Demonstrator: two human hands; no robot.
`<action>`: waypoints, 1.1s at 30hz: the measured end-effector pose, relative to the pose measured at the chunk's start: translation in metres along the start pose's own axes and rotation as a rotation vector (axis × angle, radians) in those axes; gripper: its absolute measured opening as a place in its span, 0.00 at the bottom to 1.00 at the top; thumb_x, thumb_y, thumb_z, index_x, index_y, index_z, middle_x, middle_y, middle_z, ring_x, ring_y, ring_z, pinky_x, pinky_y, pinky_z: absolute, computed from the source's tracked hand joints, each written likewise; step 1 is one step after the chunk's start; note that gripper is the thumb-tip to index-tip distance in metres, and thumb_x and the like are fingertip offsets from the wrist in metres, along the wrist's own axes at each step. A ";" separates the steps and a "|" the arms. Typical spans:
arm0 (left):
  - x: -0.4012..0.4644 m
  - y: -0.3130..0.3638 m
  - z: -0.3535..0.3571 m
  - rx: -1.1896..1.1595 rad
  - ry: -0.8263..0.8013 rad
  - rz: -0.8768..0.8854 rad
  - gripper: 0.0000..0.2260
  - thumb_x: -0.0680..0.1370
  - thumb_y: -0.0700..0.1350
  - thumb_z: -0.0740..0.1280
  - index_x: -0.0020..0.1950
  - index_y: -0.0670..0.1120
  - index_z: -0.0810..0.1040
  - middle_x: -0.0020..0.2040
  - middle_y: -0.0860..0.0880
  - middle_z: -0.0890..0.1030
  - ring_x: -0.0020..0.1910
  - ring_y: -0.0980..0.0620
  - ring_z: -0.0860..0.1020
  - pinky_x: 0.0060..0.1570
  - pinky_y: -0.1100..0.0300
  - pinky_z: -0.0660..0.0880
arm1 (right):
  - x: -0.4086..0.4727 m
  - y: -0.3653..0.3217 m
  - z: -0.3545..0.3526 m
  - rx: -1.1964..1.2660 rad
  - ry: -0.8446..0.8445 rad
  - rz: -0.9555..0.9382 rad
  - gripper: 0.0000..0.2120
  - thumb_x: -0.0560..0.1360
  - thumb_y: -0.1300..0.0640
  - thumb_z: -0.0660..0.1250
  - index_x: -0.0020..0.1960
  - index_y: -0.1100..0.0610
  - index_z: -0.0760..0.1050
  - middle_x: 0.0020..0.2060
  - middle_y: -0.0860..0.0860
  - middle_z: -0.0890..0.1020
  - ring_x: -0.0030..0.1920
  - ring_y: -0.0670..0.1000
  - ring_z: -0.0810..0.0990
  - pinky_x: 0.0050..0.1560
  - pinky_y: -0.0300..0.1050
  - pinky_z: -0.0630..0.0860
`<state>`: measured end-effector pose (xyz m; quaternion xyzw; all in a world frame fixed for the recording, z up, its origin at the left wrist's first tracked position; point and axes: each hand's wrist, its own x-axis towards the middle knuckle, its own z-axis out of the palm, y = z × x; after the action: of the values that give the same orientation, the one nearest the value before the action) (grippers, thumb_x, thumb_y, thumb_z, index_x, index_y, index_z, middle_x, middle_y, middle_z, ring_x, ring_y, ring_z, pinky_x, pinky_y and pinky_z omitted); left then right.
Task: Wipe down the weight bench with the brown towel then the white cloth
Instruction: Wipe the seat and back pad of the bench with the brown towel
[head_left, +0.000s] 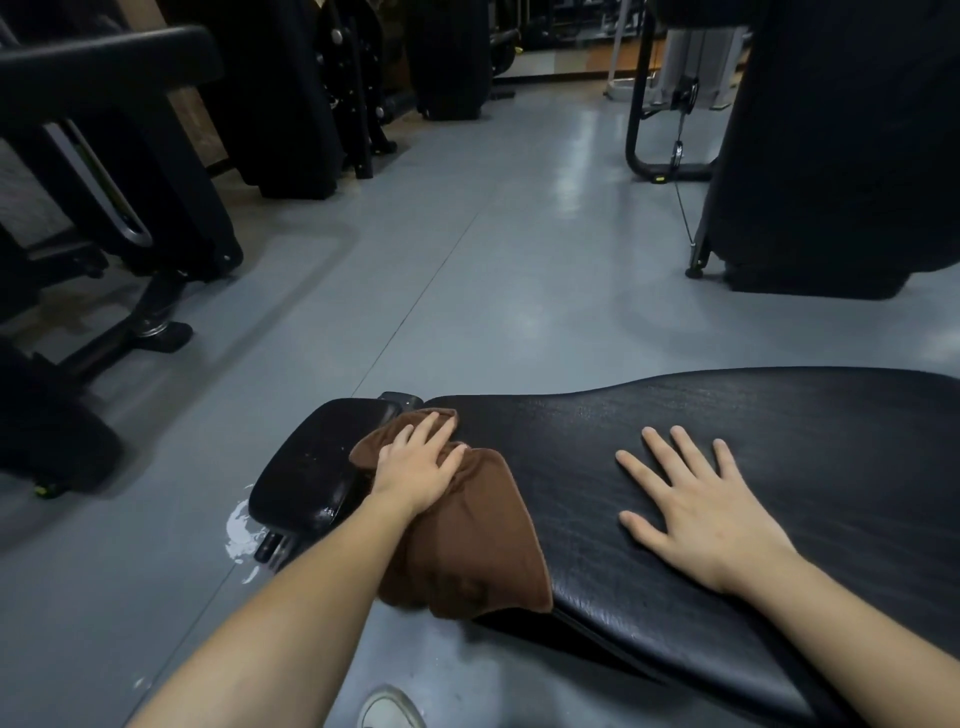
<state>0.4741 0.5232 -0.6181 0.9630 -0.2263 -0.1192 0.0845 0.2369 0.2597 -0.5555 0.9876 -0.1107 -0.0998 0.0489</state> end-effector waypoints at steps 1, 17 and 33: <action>-0.008 0.001 0.002 0.008 0.010 0.012 0.26 0.83 0.65 0.47 0.80 0.64 0.52 0.82 0.57 0.51 0.81 0.46 0.52 0.77 0.45 0.54 | -0.001 -0.001 -0.002 0.003 -0.008 0.000 0.42 0.71 0.28 0.28 0.82 0.42 0.40 0.82 0.52 0.41 0.81 0.57 0.38 0.78 0.64 0.40; -0.031 0.030 0.000 -0.010 -0.018 0.157 0.28 0.81 0.67 0.50 0.80 0.63 0.52 0.82 0.58 0.48 0.81 0.48 0.48 0.78 0.45 0.49 | 0.000 0.000 -0.001 -0.023 -0.006 -0.010 0.42 0.71 0.29 0.28 0.82 0.43 0.40 0.82 0.53 0.41 0.81 0.58 0.38 0.78 0.65 0.40; 0.026 0.077 0.007 0.010 0.085 0.244 0.25 0.82 0.66 0.47 0.80 0.64 0.55 0.82 0.57 0.54 0.81 0.49 0.52 0.77 0.45 0.51 | 0.001 0.002 0.005 0.030 0.058 -0.030 0.40 0.75 0.29 0.36 0.82 0.44 0.49 0.82 0.55 0.49 0.81 0.60 0.44 0.78 0.67 0.43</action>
<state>0.4628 0.4428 -0.6132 0.9329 -0.3387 -0.0658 0.1033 0.2368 0.2574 -0.5600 0.9922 -0.0961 -0.0702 0.0360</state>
